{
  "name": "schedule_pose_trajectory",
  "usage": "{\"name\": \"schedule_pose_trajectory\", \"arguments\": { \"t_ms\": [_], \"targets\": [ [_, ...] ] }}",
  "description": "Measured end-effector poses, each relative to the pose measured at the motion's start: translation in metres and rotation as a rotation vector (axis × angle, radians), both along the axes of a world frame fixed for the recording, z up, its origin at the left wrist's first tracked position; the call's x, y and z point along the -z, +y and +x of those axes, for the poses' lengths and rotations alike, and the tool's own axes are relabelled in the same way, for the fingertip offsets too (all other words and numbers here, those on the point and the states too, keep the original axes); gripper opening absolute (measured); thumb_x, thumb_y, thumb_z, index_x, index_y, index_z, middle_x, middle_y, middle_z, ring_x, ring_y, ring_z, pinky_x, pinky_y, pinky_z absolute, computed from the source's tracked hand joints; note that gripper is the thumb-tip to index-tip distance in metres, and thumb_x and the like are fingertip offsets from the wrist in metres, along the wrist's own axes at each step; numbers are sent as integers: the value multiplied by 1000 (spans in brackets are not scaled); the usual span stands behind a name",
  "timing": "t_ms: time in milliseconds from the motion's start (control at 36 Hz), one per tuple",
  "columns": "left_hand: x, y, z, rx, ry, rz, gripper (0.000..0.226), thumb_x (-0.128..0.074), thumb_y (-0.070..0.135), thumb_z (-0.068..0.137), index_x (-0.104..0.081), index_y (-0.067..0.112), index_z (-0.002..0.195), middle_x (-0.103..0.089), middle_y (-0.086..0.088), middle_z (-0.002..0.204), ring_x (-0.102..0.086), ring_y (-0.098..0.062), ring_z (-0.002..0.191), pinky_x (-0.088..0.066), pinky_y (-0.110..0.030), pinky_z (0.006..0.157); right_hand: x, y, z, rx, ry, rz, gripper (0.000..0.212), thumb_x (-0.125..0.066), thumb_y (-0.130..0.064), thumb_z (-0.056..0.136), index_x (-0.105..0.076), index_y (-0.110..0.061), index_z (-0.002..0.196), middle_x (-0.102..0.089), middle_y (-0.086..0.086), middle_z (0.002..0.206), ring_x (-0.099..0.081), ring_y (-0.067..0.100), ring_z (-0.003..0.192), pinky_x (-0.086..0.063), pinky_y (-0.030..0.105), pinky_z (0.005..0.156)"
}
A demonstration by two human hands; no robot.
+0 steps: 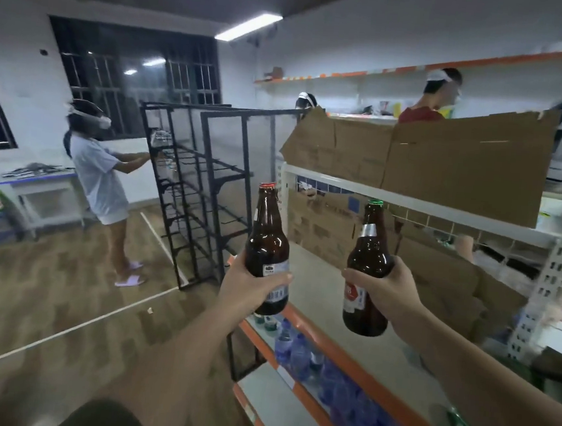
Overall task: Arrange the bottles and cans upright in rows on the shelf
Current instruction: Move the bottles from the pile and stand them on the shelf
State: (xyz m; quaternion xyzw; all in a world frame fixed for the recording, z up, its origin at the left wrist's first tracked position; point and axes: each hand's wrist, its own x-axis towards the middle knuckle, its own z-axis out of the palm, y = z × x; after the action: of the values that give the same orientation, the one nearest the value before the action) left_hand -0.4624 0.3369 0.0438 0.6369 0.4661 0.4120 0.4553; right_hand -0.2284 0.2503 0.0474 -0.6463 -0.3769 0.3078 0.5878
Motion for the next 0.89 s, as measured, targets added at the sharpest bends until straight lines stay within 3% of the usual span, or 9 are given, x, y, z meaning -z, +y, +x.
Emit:
{"name": "schedule_pose_trajectory", "arguments": {
  "t_ms": [194,306,417,500,611,722,889],
  "targets": [
    [18,57,4,-78,19,-43,67,-94,39,58,-61,38,117,-73,11,109,-71,-13,100,-57,-44,96,7,75,-2,-110,-14,-15,63,-93,-21,69,-53,-23,117,-67,-3,102,-67,12,86,-48,26,63],
    [19,96,10,-123,39,-50,64,-94,33,62,-61,37,117,-73,11,109,-71,-10,98,-59,-38,92,10,128,0,-193,-17,-1,42,-90,-13,74,-55,-26,94,-68,-3,92,-66,8,77,-46,23,60],
    [16,138,18,-176,65,-41,64,-94,33,64,-59,37,118,-71,14,111,-69,-5,97,-56,-27,82,11,180,5,-259,-24,-2,44,-91,-12,72,-55,-26,93,-69,-1,95,-67,11,81,-50,26,65],
    [12,167,23,-213,77,-38,70,-93,36,64,-59,36,126,-71,14,114,-68,-7,102,-55,-27,84,11,217,8,-297,-37,-22,53,-94,-15,68,-56,-23,105,-69,0,103,-69,15,90,-53,31,73],
    [8,202,24,-229,91,-29,68,-92,36,66,-59,34,126,-71,13,114,-68,-5,101,-55,-21,79,3,256,8,-378,-20,-14,48,-89,-6,73,-51,-30,90,-65,-6,94,-62,4,80,-45,21,63],
    [11,237,21,-238,102,-59,72,-91,39,64,-57,35,127,-71,12,115,-68,-10,107,-58,-34,90,2,294,6,-385,-15,-25,51,-90,-8,72,-51,-30,96,-63,-9,96,-58,1,79,-40,19,61],
    [23,299,14,-203,94,-109,91,-91,51,48,-56,35,130,-71,11,117,-68,-13,108,-57,-45,96,11,348,0,-370,-75,-23,43,-86,-5,76,-53,-31,84,-61,-11,86,-56,-2,71,-42,15,56]
  ]
}}
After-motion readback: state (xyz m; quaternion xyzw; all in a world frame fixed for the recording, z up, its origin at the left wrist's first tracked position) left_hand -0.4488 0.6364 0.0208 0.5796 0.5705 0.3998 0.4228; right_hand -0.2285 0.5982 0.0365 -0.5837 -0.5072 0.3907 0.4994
